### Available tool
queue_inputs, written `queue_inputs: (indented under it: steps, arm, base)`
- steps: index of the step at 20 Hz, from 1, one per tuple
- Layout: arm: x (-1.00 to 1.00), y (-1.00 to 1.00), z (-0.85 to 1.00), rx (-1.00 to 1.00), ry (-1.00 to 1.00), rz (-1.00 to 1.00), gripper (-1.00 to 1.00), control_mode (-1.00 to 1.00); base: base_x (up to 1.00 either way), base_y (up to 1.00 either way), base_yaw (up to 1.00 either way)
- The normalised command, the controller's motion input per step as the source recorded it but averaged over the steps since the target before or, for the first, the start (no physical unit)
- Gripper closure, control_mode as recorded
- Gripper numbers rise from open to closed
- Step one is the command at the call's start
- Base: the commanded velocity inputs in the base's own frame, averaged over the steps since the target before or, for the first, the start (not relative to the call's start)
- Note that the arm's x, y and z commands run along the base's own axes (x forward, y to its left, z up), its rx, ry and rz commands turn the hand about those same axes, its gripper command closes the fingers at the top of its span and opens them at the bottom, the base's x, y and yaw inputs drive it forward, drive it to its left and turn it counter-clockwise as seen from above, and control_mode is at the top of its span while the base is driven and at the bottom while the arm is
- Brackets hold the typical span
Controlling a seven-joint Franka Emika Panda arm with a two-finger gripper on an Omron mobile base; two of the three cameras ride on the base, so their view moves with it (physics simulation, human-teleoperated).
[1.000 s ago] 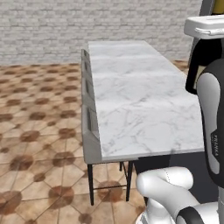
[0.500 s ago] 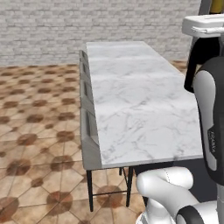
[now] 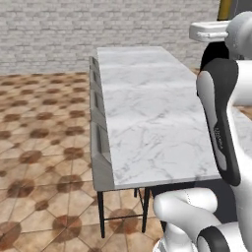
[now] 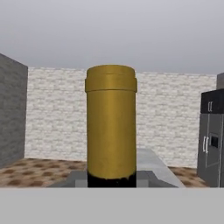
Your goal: Get the candle and the wine from the cabinet and move them to the dining counter.
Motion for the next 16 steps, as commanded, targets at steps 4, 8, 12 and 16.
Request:
queue_inputs:
  steps: [4, 8, 12, 16]
  arm:
    - [0.74, 0.0, -0.47, 0.0, 0.0, -0.02, 1.0, -1.0]
    - [0.76, 0.0, -0.43, 0.0, 0.0, -0.01, 1.0, -1.0]
    - [0.65, -0.12, -0.47, 0.02, 0.0, 0.0, 1.0, -1.0]
    - [0.62, -0.18, -0.47, 0.03, 0.0, 0.0, 1.0, -1.0]
  base:
    - [0.0, 0.0, 0.0]
    - [0.0, 0.0, 0.0]
    - [0.0, 0.0, 0.0]
    - [0.0, 0.0, 0.0]
